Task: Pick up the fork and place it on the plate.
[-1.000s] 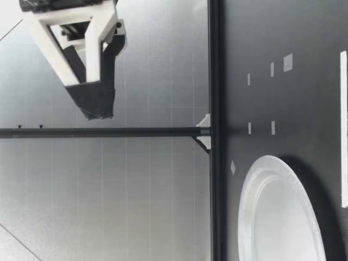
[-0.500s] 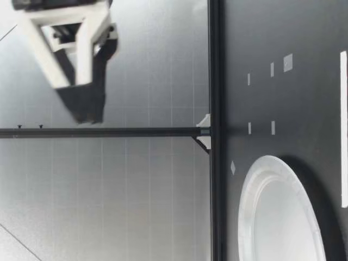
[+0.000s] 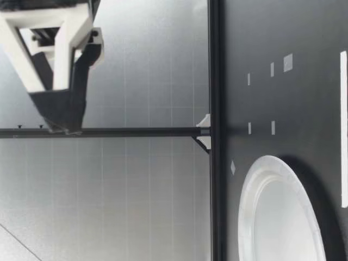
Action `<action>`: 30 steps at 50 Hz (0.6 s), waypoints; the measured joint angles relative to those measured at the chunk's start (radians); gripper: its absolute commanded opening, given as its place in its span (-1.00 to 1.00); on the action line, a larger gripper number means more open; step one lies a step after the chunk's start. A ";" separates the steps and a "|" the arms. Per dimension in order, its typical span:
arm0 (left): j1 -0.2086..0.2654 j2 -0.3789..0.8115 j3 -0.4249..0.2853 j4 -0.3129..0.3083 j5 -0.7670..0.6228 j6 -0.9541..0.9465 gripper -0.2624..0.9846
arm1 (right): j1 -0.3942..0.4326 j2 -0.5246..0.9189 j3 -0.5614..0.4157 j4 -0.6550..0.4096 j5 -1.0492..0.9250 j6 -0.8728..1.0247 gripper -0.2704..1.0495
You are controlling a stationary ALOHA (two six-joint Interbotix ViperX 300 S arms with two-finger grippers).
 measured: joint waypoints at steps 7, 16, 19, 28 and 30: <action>0.000 0.071 0.009 0.002 -0.057 0.112 0.23 | 0.003 0.038 0.028 -0.014 -0.072 0.021 0.18; 0.000 0.156 0.020 0.003 -0.149 0.132 0.23 | 0.003 0.071 0.031 -0.014 -0.112 0.029 -0.08; -0.002 0.179 0.028 0.003 -0.179 0.130 0.23 | 0.003 0.077 0.029 -0.014 -0.115 0.028 -0.16; 0.000 0.190 0.035 0.003 -0.210 0.133 0.23 | 0.003 0.080 0.026 -0.014 -0.120 0.028 -0.21; -0.002 0.189 0.035 0.002 -0.209 0.133 0.23 | 0.003 0.081 0.025 -0.014 -0.120 0.029 -0.21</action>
